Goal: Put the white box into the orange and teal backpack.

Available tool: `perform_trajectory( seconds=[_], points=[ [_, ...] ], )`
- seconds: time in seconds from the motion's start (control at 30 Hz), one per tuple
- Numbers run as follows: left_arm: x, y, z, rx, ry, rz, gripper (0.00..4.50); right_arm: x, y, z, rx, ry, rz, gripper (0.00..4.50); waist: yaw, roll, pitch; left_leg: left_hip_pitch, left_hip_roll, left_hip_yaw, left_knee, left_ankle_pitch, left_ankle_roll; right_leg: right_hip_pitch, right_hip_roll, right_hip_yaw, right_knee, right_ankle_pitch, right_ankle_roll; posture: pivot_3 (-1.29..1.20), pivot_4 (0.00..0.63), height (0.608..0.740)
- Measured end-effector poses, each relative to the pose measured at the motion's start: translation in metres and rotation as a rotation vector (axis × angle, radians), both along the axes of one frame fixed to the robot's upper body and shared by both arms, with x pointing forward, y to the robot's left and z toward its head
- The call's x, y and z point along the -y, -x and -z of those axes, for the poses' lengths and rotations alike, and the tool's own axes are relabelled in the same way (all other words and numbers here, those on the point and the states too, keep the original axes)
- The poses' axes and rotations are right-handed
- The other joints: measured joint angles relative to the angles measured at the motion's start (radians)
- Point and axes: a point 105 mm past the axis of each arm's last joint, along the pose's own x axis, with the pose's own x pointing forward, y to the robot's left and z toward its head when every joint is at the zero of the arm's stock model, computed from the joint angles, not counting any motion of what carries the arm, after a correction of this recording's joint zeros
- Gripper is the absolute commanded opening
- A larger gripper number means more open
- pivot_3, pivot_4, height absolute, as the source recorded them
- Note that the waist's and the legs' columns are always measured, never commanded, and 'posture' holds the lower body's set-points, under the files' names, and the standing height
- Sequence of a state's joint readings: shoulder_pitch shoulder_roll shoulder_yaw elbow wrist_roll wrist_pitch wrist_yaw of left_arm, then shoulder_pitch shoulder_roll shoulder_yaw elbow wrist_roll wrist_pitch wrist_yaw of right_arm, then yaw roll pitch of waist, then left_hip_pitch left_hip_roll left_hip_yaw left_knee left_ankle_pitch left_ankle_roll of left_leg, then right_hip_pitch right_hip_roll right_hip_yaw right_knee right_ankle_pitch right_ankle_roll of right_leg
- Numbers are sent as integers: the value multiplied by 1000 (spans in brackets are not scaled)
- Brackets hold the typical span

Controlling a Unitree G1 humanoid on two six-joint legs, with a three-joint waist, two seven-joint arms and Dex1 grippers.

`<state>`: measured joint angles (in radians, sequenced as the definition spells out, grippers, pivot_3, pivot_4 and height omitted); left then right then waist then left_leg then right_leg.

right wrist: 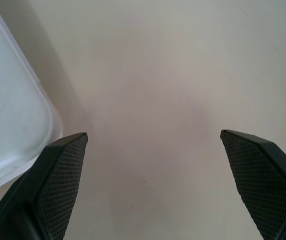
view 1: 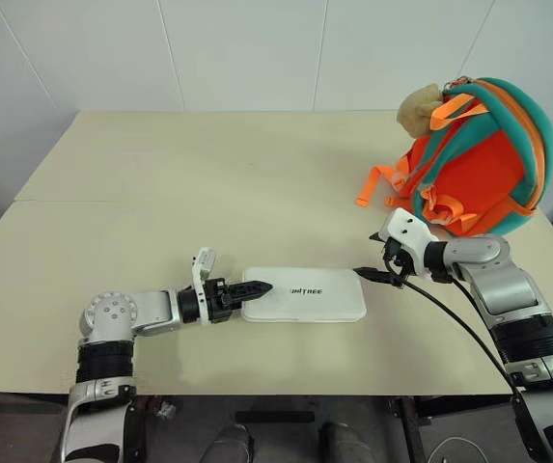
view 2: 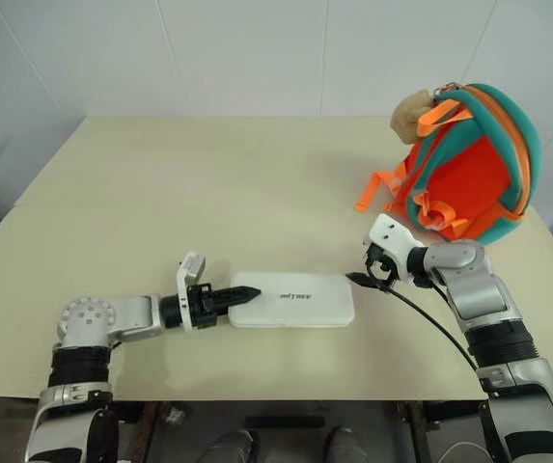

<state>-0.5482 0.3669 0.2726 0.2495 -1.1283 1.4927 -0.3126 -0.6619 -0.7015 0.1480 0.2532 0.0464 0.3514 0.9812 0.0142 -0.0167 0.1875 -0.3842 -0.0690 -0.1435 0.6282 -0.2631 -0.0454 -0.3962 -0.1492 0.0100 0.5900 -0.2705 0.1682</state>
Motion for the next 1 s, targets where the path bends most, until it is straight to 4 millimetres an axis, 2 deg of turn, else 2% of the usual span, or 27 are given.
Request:
perform_trajectory(
  seconds=[0.17, 0.33, 0.4, 0.67, 0.83, 1.0],
  points=[
    [-5, -2, -8, 37, -47, 35, 1351, 8, -9, -11, 46, -20, 53, 4500, -15, 0, 0, 0, 0, 0, 0, 0, 0, 0, 0, 0, 1, 0, 0, 0, 150, 740],
    [-13, -6, -23, 109, -53, 21, 1330, 33, -26, -54, 178, -159, 236, 4500, -32, 0, 0, 0, 1, 0, -1, 0, 0, -2, 1, 0, 1, 0, -1, 0, 150, 740],
    [-17, -7, -29, 139, -58, 12, 1316, 37, -28, -62, 199, -194, 269, 4500, -39, 0, 0, 0, 2, 0, -2, 0, -1, -2, 1, 0, 1, 0, -1, 0, 150, 740],
    [-51, -13, -65, 248, -126, -58, 1298, 50, -49, -68, 222, -362, 482, 4500, -44, -1, 1, -6, 2, 7, -6, 1, -2, -16, 1, 7, 6, -1, -2, 0, 150, 740],
    [-55, -10, -69, 260, -141, -47, 1298, 42, -68, -73, 215, -442, 541, 4500, -44, -2, 1, -6, 2, 11, -9, 1, -1, -18, 1, 9, 5, -1, -2, 0, 150, 740],
    [-59, -9, -73, 271, -153, -49, 1297, 45, -84, -76, 210, -523, 622, 4500, -45, -2, 1, -6, 3, 12, -13, 1, -1, -18, 1, 9, 4, -1, -2, 0, 150, 740]
  ],
)
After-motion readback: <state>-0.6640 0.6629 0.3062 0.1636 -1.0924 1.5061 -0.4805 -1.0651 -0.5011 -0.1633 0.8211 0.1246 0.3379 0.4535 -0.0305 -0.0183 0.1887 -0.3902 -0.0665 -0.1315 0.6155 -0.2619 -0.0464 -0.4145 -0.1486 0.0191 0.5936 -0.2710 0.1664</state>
